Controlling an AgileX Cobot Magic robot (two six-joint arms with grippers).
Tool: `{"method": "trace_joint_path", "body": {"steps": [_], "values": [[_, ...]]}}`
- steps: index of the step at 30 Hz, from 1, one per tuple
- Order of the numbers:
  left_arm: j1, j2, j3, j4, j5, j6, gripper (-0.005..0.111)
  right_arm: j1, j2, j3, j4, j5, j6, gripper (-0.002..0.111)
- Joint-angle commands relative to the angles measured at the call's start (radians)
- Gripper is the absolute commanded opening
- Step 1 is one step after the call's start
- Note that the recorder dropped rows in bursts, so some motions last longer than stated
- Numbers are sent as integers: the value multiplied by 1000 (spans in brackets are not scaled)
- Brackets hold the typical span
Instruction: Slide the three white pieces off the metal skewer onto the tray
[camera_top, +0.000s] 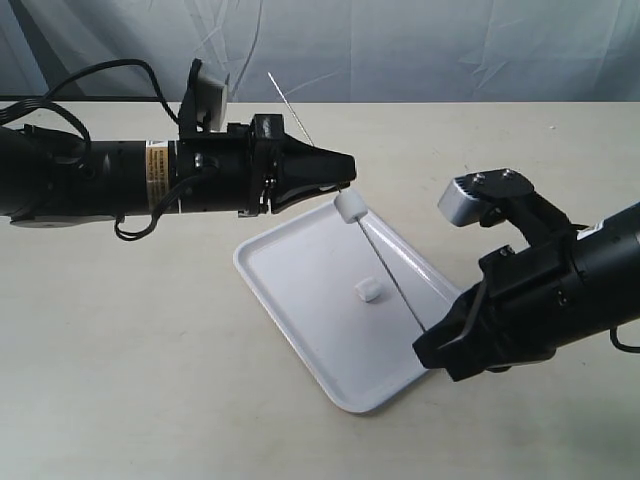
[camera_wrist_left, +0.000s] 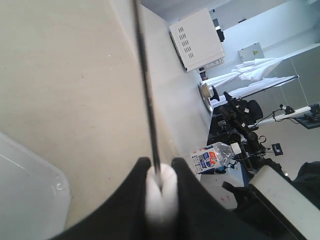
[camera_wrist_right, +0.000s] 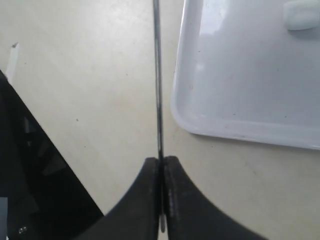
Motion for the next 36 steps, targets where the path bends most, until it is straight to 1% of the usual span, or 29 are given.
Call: {"method": "trace_joint_path", "body": {"steps": [1,10,14,18,20,28,36], "values": [[-3,-8,6,-36,2,7,4,-2,-1,-5,-47,9,1,-1],[4,-8,4,-76,2,11,4,-2,-1,21,-49,9,2,-1],[31,-8,-4,-78,4,11,4,-2,-1,60,-50,9,2,-1],[61,-8,-4,-116,16,25,4,-2,-1,78,-51,25,-4,-1],[65,-8,-4,-140,21,41,4,-2,-1,80,-57,37,-6,-1],[67,-8,-30,-219,63,90,4,-2,-1,80,-73,92,-6,-1],[67,-8,-81,-224,100,90,4,-2,-1,80,-72,110,-6,-1]]}}
